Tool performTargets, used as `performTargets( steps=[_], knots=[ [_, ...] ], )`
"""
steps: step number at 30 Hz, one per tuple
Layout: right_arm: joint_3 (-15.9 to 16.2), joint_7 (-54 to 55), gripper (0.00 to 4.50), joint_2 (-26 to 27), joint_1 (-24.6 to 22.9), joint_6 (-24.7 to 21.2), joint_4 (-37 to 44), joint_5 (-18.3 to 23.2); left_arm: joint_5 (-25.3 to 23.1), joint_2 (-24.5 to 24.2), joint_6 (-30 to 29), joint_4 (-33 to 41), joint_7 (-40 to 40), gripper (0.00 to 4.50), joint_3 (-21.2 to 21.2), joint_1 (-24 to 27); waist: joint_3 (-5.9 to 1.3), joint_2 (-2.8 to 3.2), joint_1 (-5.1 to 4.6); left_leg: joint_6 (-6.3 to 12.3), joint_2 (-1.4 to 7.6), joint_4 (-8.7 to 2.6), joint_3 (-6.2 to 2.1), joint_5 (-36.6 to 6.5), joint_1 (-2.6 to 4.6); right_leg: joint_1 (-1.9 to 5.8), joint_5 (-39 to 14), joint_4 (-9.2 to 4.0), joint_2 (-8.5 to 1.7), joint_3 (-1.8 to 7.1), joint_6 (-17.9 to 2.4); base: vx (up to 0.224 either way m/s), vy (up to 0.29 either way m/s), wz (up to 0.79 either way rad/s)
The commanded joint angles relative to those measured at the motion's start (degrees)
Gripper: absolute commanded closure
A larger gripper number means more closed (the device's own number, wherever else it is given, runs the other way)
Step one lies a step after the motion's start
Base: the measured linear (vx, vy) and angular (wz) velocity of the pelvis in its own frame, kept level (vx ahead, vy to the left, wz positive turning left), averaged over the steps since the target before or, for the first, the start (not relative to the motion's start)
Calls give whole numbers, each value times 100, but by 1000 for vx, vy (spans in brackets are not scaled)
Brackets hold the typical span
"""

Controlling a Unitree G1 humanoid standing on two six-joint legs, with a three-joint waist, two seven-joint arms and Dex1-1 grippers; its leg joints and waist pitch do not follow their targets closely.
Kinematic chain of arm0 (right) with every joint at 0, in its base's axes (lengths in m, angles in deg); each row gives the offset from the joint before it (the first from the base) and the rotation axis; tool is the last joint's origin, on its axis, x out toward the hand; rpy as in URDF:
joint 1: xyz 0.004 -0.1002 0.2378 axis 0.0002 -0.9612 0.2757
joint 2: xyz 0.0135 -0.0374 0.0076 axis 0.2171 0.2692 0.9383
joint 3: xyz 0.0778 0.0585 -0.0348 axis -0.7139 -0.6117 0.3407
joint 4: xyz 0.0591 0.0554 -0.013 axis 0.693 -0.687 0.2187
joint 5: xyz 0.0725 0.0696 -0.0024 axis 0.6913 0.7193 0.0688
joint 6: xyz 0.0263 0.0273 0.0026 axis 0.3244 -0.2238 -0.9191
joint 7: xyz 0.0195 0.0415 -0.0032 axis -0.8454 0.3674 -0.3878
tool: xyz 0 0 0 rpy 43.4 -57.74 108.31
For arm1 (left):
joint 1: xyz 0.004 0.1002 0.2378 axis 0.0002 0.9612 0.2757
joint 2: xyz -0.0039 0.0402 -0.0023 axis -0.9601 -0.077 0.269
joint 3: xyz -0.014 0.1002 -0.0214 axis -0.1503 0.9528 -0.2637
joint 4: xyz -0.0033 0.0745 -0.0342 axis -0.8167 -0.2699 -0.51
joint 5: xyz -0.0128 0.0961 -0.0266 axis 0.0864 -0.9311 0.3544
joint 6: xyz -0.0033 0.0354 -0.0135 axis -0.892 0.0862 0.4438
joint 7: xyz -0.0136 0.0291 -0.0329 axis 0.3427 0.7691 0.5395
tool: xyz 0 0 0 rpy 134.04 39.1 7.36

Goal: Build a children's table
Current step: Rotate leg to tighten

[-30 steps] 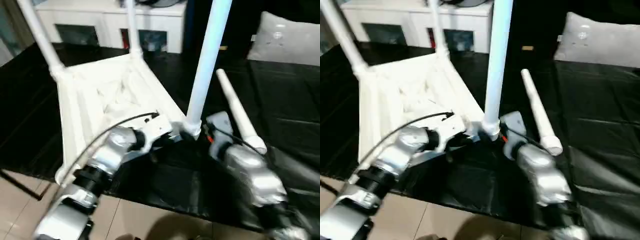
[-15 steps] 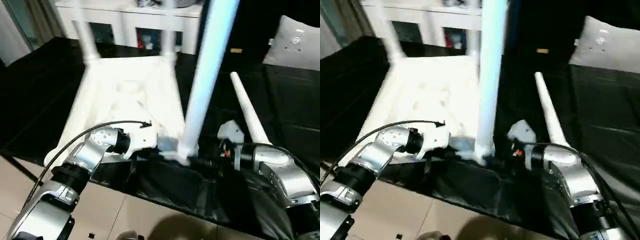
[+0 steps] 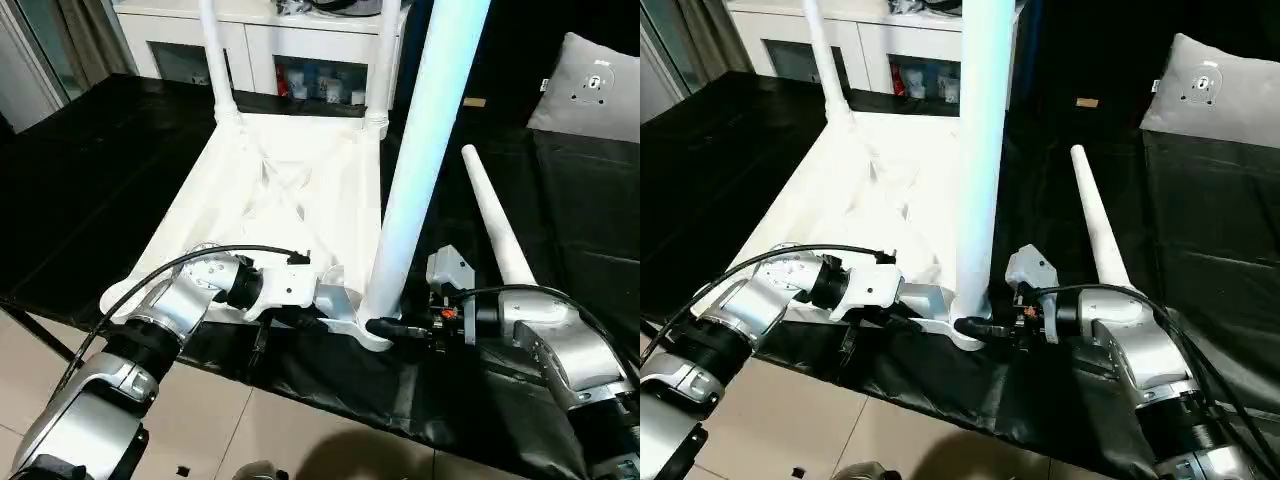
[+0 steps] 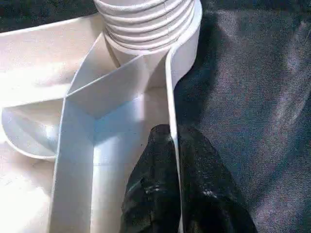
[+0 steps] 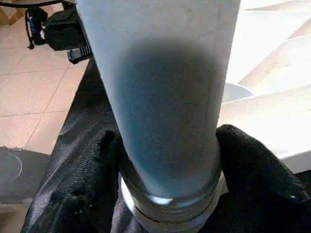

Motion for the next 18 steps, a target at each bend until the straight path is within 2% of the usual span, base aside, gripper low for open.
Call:
performTargets(
  steps=[1, 7, 8, 10, 12, 13, 14, 15, 16, 17, 18],
  knots=[
    [13, -33, 175, -33, 83, -62, -38, 31, -124, -11, 209, -10, 173, 450, 183, -84, -432, -84, -1, 452, 349, -337, -109, -552, 50, 325, -485, -358, -535, 297, -1277, 0, 0, 0],
    [41, -30, 185, -35, 59, -93, -50, 0, -180, -11, 296, -109, 141, 450, 185, -77, -439, -99, 1, 468, 347, -331, -110, -491, 42, 334, -413, -342, -538, 298, -1274, 0, 0, 0],
    [54, 13, 185, 6, 7, -180, -9, 18, -181, 6, 238, -107, 50, 450, 152, -59, -437, -124, 2, 473, 347, -332, -106, -487, 41, 334, -449, -345, -539, 297, -1268, 0, 0, 0],
    [57, 78, 186, 48, -38, -265, 38, 37, -184, 28, 143, -92, -82, 450, 102, -54, -434, -134, 0, 479, 350, -334, -104, -486, 47, 325, -508, -351, -534, 297, -1251, 0, 0, 0],
    [51, 152, 186, 92, -71, -330, 73, 48, -190, 55, 48, -88, -214, 450, 52, -60, -420, -121, 1, 457, 355, -343, -105, -534, 53, 313, -634, -364, -534, 297, -1233, 0, 0, 0],
    [-3, 356, 186, 204, -83, -491, 89, 80, -150, 103, -132, -50, -347, 450, -30, -59, -409, -123, -7, 414, 353, -353, -98, -618, 60, 312, -775, -381, -533, 302, -1219, 0, 0, 0],
    [-87, 933, 186, 494, -85, -692, 66, 2, -23, 247, -593, 99, -663, 450, -231, -41, -390, -113, -16, 349, 352, -371, -102, -761, 67, 295, -1024, -410, -542, 301, -1186, 0, 0, 0],
    [-119, 1332, 186, 691, -73, -735, 18, -110, 67, 337, -888, 243, -809, 450, -333, -10, -384, -134, -37, 289, 352, -385, -107, -802, 68, 310, -1130, -419, -551, 302, -1173, 0, 0, 0],
    [-125, 1451, 186, 748, -69, -737, 1, -151, 93, 363, -972, 288, -849, 450, -361, 0, -370, -83, -61, 166, 337, -404, -121, -973, 93, 279, -1491, -467, -550, 292, -1106, 0, 0, 0],
    [-192, 1935, 187, 1031, -38, -843, -74, -228, 137, 508, -1356, 459, -1122, 450, -465, 26, -360, -115, -133, 50, 323, -433, -141, -1074, 74, 316, -1767, -475, -562, 290, -1014, 0, 0, 0],
    [-235, 2155, 187, 1172, -20, -919, -108, -240, 138, 584, -1537, 531, -1277, 450, -509, 32, -351, -105, -152, 33, 310, -441, -146, -1116, 67, 310, -1902, -503, -554, 278, -971, 0, 0, 0]
  ],
)
